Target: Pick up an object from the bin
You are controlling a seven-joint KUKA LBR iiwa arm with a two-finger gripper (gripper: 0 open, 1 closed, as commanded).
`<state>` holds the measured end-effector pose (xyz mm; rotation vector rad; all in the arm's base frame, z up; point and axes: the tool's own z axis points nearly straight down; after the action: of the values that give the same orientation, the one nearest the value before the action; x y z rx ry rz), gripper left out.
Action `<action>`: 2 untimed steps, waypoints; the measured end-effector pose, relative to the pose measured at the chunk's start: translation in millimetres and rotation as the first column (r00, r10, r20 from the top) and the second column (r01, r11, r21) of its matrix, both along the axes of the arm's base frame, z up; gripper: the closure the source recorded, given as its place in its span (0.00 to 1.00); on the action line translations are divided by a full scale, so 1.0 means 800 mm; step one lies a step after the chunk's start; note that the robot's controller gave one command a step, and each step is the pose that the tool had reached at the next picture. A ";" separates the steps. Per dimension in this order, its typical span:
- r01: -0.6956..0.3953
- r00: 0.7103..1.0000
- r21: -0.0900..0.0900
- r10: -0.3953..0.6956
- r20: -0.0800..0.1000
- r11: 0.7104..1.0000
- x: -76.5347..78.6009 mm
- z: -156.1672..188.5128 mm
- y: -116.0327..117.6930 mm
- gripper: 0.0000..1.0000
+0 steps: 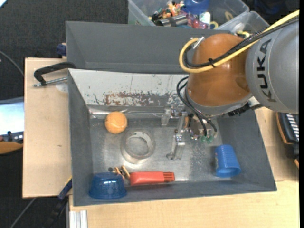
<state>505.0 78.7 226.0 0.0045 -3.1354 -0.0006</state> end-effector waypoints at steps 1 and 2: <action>0.002 1.000 0.001 -0.002 0.009 1.000 0.002 0.006 -0.001 0.00; -0.050 0.999 0.002 0.050 0.011 0.999 0.029 -0.084 0.046 0.00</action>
Offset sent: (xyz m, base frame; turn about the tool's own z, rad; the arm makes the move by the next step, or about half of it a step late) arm 0.0447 0.0789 -0.1560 -0.1092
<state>528.5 115.6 159.0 0.0833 -3.1450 -0.0038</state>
